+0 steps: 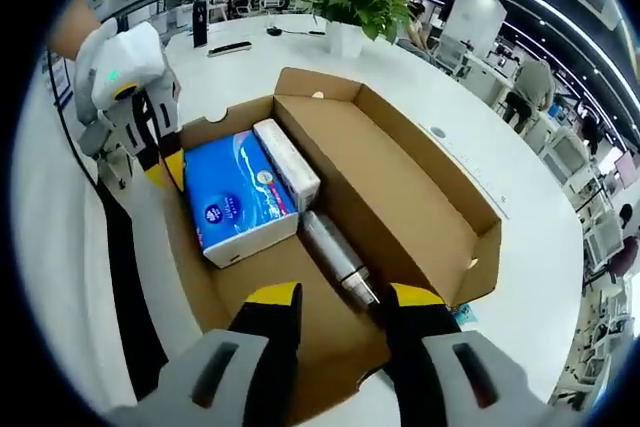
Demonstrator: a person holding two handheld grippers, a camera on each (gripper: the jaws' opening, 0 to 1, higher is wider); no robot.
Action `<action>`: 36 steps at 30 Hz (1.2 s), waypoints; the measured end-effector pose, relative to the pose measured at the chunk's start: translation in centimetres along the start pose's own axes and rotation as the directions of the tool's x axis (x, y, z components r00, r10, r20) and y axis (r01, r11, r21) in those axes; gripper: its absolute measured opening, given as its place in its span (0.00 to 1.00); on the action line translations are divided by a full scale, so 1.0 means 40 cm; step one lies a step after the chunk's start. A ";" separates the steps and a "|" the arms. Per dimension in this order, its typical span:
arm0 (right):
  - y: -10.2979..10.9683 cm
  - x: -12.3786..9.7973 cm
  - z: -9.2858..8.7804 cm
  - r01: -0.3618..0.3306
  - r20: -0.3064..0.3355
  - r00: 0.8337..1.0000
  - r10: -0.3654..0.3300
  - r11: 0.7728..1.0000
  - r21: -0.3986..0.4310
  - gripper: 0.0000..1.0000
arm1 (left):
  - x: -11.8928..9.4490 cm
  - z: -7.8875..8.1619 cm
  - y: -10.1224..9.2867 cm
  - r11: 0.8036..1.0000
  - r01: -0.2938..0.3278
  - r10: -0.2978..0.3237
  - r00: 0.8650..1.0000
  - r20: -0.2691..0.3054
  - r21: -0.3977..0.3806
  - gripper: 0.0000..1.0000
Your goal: Operate the shoe box by opening the lid, removing the specified soft item, and placing it in the target area until the item is outside and the box remains undamaged.
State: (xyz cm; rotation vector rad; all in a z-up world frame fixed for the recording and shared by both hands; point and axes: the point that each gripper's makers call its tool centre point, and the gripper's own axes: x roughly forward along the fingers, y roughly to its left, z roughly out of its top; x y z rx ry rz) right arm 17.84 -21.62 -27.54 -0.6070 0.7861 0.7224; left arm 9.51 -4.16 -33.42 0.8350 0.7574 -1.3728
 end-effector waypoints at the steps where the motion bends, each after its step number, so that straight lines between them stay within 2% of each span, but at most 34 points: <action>1: -0.004 0.004 -0.002 0.006 -0.006 1.000 -0.006 1.000 -0.003 0.32 | 0.000 0.000 0.000 1.000 0.000 0.000 1.000 0.000 0.000 0.02; 5: -0.008 0.025 -0.018 -0.014 -0.051 0.999 0.012 0.999 -0.031 0.33 | 0.001 -0.001 -0.001 1.000 0.004 -0.004 1.000 0.000 0.007 0.01; 6: -0.003 0.034 -0.025 -0.039 -0.073 0.997 0.034 0.997 -0.068 0.33 | 0.001 -0.001 -0.001 1.000 0.005 -0.005 1.000 -0.001 0.006 0.01; 10: -0.014 0.058 -0.029 -0.025 -0.085 0.996 0.018 0.997 -0.079 0.32 | 0.002 -0.002 -0.002 1.000 0.007 -0.007 1.000 -0.002 0.004 0.01; 16: 0.004 0.097 -0.035 -0.047 -0.107 0.994 0.034 0.992 -0.121 0.31 | 0.001 -0.001 -0.003 1.000 0.003 -0.003 1.000 -0.001 0.004 0.01; 23: 0.005 0.098 -0.019 -0.026 -0.088 0.996 0.014 0.991 -0.128 0.29 | 0.002 -0.003 -0.004 1.000 0.000 0.000 1.000 0.001 0.003 0.01; 26: 0.003 0.112 -0.039 -0.038 -0.126 0.992 0.020 0.990 -0.138 0.22 | 0.003 -0.004 -0.005 1.000 -0.002 0.002 1.000 0.003 0.006 0.01; 33: -0.011 0.140 -0.044 -0.013 -0.149 0.989 -0.012 0.986 -0.167 0.25 | 0.004 -0.005 -0.006 1.000 -0.002 0.002 1.000 0.004 0.008 0.01; 36: -0.002 0.156 -0.049 -0.034 -0.175 0.985 -0.006 0.974 -0.225 0.25 | 0.005 -0.006 -0.006 1.000 -0.002 0.002 1.000 0.003 0.003 0.02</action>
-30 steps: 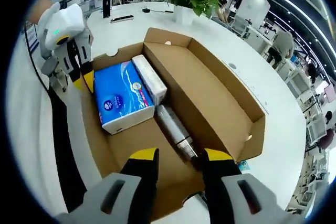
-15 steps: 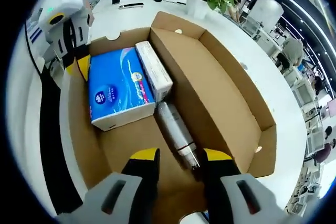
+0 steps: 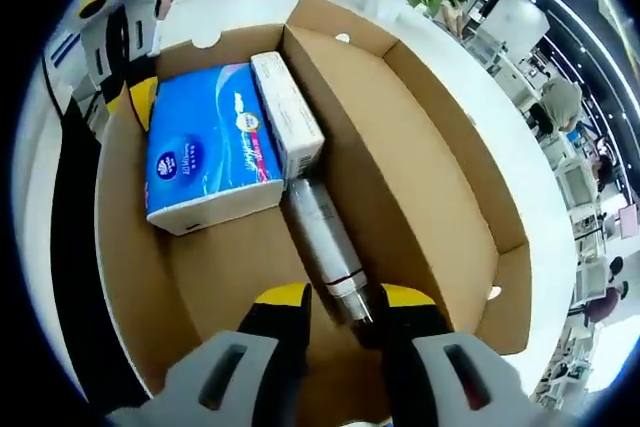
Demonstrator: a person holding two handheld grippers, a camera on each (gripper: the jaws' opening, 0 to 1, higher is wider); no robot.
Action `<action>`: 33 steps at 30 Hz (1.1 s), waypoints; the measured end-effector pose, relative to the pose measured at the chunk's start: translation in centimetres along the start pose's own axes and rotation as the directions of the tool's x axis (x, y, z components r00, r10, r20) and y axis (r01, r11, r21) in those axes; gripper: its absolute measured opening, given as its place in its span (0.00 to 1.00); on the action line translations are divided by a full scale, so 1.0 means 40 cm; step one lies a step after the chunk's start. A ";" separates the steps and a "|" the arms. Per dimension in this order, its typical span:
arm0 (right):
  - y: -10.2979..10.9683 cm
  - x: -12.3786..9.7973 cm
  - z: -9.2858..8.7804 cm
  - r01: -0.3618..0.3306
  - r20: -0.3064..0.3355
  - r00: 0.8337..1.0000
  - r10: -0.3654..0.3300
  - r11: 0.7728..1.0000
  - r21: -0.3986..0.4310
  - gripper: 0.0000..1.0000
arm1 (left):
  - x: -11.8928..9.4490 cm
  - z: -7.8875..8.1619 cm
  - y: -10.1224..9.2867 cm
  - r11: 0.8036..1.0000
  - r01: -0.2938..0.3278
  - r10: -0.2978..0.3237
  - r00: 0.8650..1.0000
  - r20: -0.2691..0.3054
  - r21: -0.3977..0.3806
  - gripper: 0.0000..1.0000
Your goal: Operate the shoe box by opening the lid, removing the specified soft item, and placing it in the target area until the item is outside and the box remains undamaged.
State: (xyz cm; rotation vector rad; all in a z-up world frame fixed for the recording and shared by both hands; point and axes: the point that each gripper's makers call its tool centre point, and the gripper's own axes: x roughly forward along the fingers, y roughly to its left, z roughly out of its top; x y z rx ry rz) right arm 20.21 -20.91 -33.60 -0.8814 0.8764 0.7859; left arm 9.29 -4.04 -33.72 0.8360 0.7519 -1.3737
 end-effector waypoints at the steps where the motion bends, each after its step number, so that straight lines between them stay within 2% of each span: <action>1: 0.002 0.004 -0.002 0.000 -0.007 1.000 0.000 1.000 -0.002 0.25 | 0.000 0.000 0.000 1.000 0.001 -0.001 1.000 -0.001 -0.002 0.01; 7: 0.007 0.012 0.005 -0.021 -0.012 1.000 0.020 0.998 -0.061 0.27 | 0.001 -0.001 0.001 1.000 0.002 -0.002 1.000 -0.001 0.000 0.01; 11: -0.001 0.028 -0.008 -0.019 -0.043 0.999 0.016 0.997 -0.079 0.27 | 0.000 0.001 0.002 1.000 0.002 -0.002 1.000 -0.001 0.001 0.01; 13: -0.002 0.033 -0.013 -0.024 -0.052 0.998 0.020 0.997 -0.075 0.27 | 0.001 0.001 0.002 1.000 0.003 -0.003 1.000 -0.001 0.001 0.01; 14: 0.007 0.037 -0.020 -0.041 -0.064 0.997 0.039 0.999 -0.034 0.28 | 0.000 0.002 0.002 1.000 0.003 -0.003 1.000 -0.002 0.001 0.01; 18: 0.003 0.035 -0.020 -0.023 -0.064 0.998 0.020 0.998 -0.056 0.28 | 0.001 0.001 0.002 1.000 0.000 0.000 1.000 -0.001 -0.001 0.02; 24: 0.018 0.021 -0.020 -0.045 -0.066 0.997 0.049 0.997 0.061 0.32 | 0.000 0.001 0.001 1.000 -0.002 0.002 1.000 0.000 0.000 0.02; 29: 0.022 0.016 -0.028 -0.047 -0.078 0.996 0.053 0.996 0.076 0.26 | 0.000 0.002 0.002 1.000 -0.002 0.002 1.000 0.000 0.001 0.02; 32: 0.058 -0.004 -0.034 -0.093 -0.070 0.992 0.107 0.980 0.177 0.22 | 0.000 0.002 0.003 1.000 -0.002 0.002 1.000 0.001 0.002 0.02; 33: 0.078 -0.012 -0.036 -0.128 -0.062 0.987 0.146 0.966 0.225 0.21 | 0.000 0.002 0.002 1.000 -0.002 0.002 1.000 0.000 0.001 0.02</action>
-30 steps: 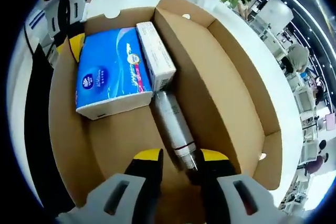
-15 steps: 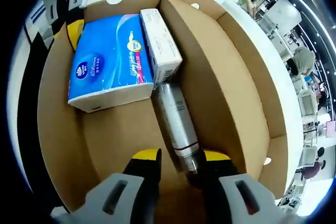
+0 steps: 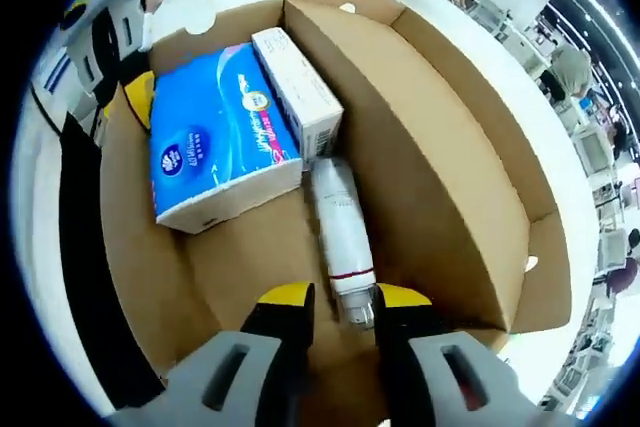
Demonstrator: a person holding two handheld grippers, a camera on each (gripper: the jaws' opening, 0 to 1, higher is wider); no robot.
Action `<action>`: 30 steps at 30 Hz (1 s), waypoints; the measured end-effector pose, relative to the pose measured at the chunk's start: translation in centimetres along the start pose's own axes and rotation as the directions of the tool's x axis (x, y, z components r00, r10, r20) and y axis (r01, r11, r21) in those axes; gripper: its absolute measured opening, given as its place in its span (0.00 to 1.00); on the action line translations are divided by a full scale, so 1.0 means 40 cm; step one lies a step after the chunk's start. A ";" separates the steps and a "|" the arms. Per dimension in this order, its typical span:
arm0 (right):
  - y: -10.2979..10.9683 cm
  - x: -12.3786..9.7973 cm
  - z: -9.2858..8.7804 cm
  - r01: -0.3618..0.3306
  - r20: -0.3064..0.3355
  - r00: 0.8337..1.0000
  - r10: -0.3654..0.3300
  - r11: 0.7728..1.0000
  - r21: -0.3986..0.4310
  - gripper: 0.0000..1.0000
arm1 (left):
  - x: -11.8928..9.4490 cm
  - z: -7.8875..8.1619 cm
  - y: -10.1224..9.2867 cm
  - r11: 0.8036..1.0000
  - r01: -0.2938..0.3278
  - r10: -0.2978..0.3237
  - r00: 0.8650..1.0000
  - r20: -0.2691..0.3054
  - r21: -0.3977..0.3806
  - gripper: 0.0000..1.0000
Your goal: Operate the shoe box by opening the lid, removing the specified soft item, and placing it in the target area until the item is outside and the box remains undamaged.
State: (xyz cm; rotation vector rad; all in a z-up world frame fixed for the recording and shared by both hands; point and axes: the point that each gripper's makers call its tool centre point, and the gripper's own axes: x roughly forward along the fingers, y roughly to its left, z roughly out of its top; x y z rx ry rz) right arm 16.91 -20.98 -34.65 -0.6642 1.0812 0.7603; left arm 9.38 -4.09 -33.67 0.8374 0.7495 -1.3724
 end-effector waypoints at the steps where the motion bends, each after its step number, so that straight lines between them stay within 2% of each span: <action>1: 0.008 -0.001 -0.003 -0.017 0.006 1.000 0.017 0.999 0.028 0.19 | 0.000 0.000 0.000 1.000 0.000 0.000 1.000 0.000 0.001 0.02; 4: 0.027 -0.010 0.000 -0.077 0.053 0.996 0.071 0.989 0.129 0.18 | 0.000 0.000 0.000 1.000 -0.001 0.001 1.000 0.000 0.001 0.02; 6: 0.026 -0.009 0.003 -0.082 0.076 0.994 0.073 0.989 0.126 0.18 | -0.001 0.000 0.000 1.000 0.000 0.000 1.000 0.000 0.001 0.02; 8: 0.029 -0.009 -0.010 -0.091 0.054 0.995 0.083 0.980 0.176 0.18 | -0.001 0.000 -0.001 1.000 0.000 0.000 1.000 0.001 0.002 0.02; 10: 0.028 -0.013 0.001 -0.094 0.085 0.993 0.079 0.977 0.191 0.18 | -0.001 -0.001 0.000 1.000 0.000 0.000 1.000 0.001 0.002 0.02; 12: 0.029 -0.015 0.003 -0.094 0.086 0.993 0.077 0.974 0.206 0.18 | -0.001 -0.001 0.000 1.000 0.000 0.000 1.000 0.001 0.002 0.02; 18: 0.031 -0.005 -0.003 -0.062 0.061 0.997 0.053 0.985 0.160 0.19 | -0.001 -0.001 -0.001 1.000 -0.001 0.001 1.000 0.000 0.001 0.02; 21: 0.030 -0.001 -0.001 -0.053 0.061 0.997 0.045 0.989 0.137 0.24 | -0.002 -0.001 -0.002 1.000 -0.001 0.001 1.000 0.000 0.000 0.02; 26: 0.017 0.004 0.017 -0.032 0.073 0.997 0.022 0.990 0.137 0.28 | -0.001 0.000 -0.002 1.000 0.000 0.000 1.000 0.000 0.000 0.02; 30: 0.022 0.021 0.012 -0.035 0.044 0.999 0.029 0.989 0.142 0.27 | -0.002 0.000 -0.002 1.000 0.001 -0.001 1.000 -0.001 -0.002 0.02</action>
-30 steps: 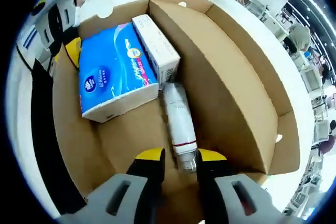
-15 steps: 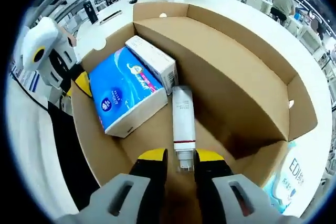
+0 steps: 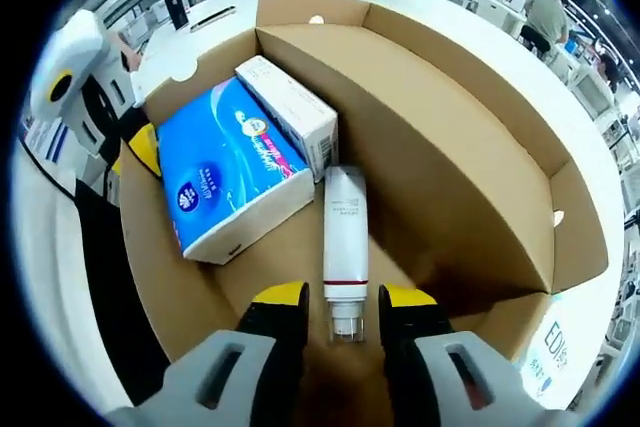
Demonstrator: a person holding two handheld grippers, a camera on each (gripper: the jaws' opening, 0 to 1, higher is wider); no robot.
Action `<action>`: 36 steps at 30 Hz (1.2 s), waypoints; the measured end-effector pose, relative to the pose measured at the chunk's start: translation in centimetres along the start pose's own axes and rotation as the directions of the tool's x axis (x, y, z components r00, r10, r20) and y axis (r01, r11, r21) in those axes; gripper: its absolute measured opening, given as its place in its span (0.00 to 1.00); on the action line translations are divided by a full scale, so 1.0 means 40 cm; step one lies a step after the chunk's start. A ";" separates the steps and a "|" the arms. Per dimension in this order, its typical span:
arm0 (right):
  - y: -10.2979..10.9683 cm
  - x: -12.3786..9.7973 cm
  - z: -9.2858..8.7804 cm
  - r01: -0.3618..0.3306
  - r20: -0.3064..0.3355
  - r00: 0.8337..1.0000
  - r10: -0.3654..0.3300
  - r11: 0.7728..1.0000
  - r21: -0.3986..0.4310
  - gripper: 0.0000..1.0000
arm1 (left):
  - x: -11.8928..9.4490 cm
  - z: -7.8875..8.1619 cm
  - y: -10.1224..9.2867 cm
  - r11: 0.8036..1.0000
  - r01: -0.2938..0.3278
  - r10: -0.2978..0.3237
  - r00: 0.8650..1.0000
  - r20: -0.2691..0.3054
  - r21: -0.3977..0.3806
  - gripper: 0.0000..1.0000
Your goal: Operate the shoe box by opening the lid, removing the specified soft item, and placing it in the target area until the item is outside and the box remains undamaged.
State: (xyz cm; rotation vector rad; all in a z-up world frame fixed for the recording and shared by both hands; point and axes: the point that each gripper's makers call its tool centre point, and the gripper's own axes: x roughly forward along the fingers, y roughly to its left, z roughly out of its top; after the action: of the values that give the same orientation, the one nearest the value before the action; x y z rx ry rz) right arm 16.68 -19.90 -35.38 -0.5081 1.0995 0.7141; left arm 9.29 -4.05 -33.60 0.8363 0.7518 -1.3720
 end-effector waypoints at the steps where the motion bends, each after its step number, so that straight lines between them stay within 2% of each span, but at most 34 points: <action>1: 0.001 0.002 -0.006 0.004 -0.020 1.000 -0.004 1.000 -0.007 0.26 | 0.000 0.000 0.000 1.000 0.001 -0.001 1.000 0.000 -0.001 0.01; 3: 0.000 0.006 -0.018 0.013 -0.052 0.999 -0.014 1.000 -0.010 0.24 | 0.000 0.000 -0.001 1.000 0.006 -0.006 1.000 -0.001 0.002 0.01; 5: 0.007 0.012 -0.050 0.004 -0.124 0.992 -0.007 1.000 -0.029 0.23 | -0.001 0.000 -0.002 1.000 0.008 -0.008 1.000 -0.005 0.007 0.01; 6: 0.006 0.016 -0.055 0.010 -0.139 0.990 -0.015 0.999 -0.033 0.22 | 0.000 0.000 -0.003 1.000 0.011 -0.011 1.000 -0.005 0.009 0.01; 9: 0.010 0.031 -0.068 0.016 -0.170 0.985 -0.021 0.999 -0.032 0.19 | 0.000 -0.001 -0.004 1.000 0.021 -0.021 1.000 -0.007 0.010 0.01; 10: 0.011 0.030 -0.055 0.001 -0.157 0.988 -0.002 1.000 -0.008 0.19 | 0.000 0.000 -0.004 1.000 0.021 -0.021 1.000 -0.011 0.006 0.01; 13: 0.010 0.027 -0.058 -0.022 -0.234 0.972 0.017 1.000 -0.022 0.19 | 0.001 0.001 -0.003 1.000 0.018 -0.018 1.000 -0.010 0.003 0.01; 15: 0.009 0.027 -0.060 -0.018 -0.275 0.961 0.019 1.000 0.007 0.19 | 0.001 0.002 -0.002 1.000 0.013 -0.013 1.000 -0.007 0.006 0.01; 16: 0.009 0.027 -0.062 -0.019 -0.312 0.950 0.027 0.999 0.028 0.19 | 0.002 0.002 -0.001 1.000 0.013 -0.013 1.000 -0.007 0.007 0.01; 19: 0.006 0.030 -0.057 -0.031 -0.333 0.943 0.020 0.999 -0.026 0.19 | 0.004 0.002 -0.001 1.000 0.018 -0.018 1.000 -0.011 0.004 0.01; 20: 0.006 0.032 -0.058 -0.029 -0.341 0.940 0.023 0.999 -0.013 0.19 | 0.004 0.002 -0.001 1.000 0.023 -0.023 1.000 -0.013 0.002 0.01; 25: 0.005 0.027 -0.065 -0.028 -0.333 0.943 0.023 1.000 -0.011 0.19 | 0.003 0.001 -0.001 1.000 0.021 -0.021 1.000 -0.013 -0.002 0.01; 29: 0.010 0.028 -0.063 -0.005 -0.250 0.968 -0.007 0.999 -0.048 0.19 | 0.002 0.001 -0.002 1.000 0.020 -0.020 1.000 -0.013 -0.004 0.01; 30: 0.009 0.029 -0.062 -0.011 -0.212 0.977 -0.002 0.998 -0.059 0.19 | 0.001 0.000 -0.002 1.000 0.019 -0.019 1.000 -0.013 -0.003 0.01; 32: 0.010 0.027 -0.063 -0.027 -0.167 0.986 0.028 1.000 0.008 0.19 | 0.001 0.000 -0.003 1.000 0.018 -0.018 1.000 -0.010 0.003 0.01; 33: 0.010 0.027 -0.064 -0.030 -0.170 0.985 0.034 0.999 0.024 0.19 | 0.001 -0.001 -0.003 1.000 0.019 -0.019 1.000 -0.009 0.009 0.01; 36: 0.012 0.029 -0.061 -0.032 -0.196 0.980 0.027 0.999 -0.019 0.18 | 0.000 -0.001 -0.004 1.000 0.020 -0.020 1.000 -0.008 0.012 0.01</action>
State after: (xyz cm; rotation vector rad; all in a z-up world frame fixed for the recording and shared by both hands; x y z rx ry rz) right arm 15.16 -20.95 -37.37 -0.5912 1.2861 0.7137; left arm 9.15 -4.01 -33.64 0.8461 0.7600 -1.3930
